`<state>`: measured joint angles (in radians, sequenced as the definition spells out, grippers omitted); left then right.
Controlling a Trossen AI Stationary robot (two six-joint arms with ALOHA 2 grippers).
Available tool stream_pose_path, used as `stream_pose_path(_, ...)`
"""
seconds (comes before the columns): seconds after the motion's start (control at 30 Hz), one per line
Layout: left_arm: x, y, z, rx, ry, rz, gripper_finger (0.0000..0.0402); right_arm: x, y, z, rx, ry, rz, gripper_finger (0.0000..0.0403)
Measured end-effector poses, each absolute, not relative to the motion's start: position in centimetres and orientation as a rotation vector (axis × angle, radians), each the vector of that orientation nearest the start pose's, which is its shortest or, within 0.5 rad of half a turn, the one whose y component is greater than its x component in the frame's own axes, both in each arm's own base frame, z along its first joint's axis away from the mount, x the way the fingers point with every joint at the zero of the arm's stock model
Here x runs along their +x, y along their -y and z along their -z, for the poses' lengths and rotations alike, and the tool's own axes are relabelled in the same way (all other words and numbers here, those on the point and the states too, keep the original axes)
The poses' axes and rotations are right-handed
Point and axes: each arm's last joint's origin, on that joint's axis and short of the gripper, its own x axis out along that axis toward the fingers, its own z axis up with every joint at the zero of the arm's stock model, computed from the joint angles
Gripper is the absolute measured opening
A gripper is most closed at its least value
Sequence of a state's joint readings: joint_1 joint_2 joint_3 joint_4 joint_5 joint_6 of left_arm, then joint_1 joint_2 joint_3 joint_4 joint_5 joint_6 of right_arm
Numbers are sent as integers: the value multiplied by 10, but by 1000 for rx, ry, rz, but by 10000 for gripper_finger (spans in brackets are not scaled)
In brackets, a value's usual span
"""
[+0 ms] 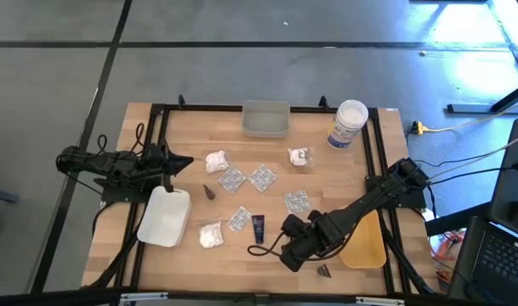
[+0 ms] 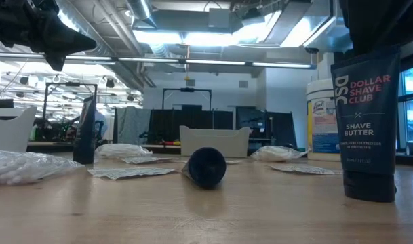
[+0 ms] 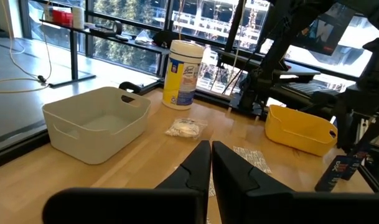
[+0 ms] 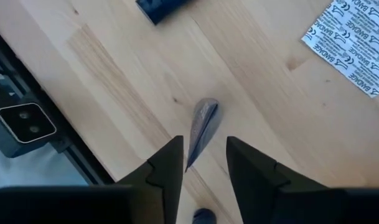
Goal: Pick & Place Travel size toiletries
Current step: Put the shave cream into the gray bin
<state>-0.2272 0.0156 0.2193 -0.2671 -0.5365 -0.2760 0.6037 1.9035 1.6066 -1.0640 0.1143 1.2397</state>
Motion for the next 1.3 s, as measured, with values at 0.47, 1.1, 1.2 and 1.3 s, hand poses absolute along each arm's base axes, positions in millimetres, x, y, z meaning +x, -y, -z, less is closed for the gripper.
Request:
stream_pose_path(0.47, 78, 3, -210, -249, -16, -316, 13, 316, -216, -238, 571, -1298, 411, 127)
stream_pose_path(1.1, 78, 3, -209, -247, -23, -317, 12, 318, -219, -231, 561, -1309, 417, 103)
stream_pose_path(1.2, 78, 3, -209, -247, -23, -317, 12, 319, -220, -225, 551, -1320, 427, 92)
stream_pose_path(1.3, 78, 3, -209, -247, -23, -317, 11, 320, -221, -222, 548, -1337, 420, 82)
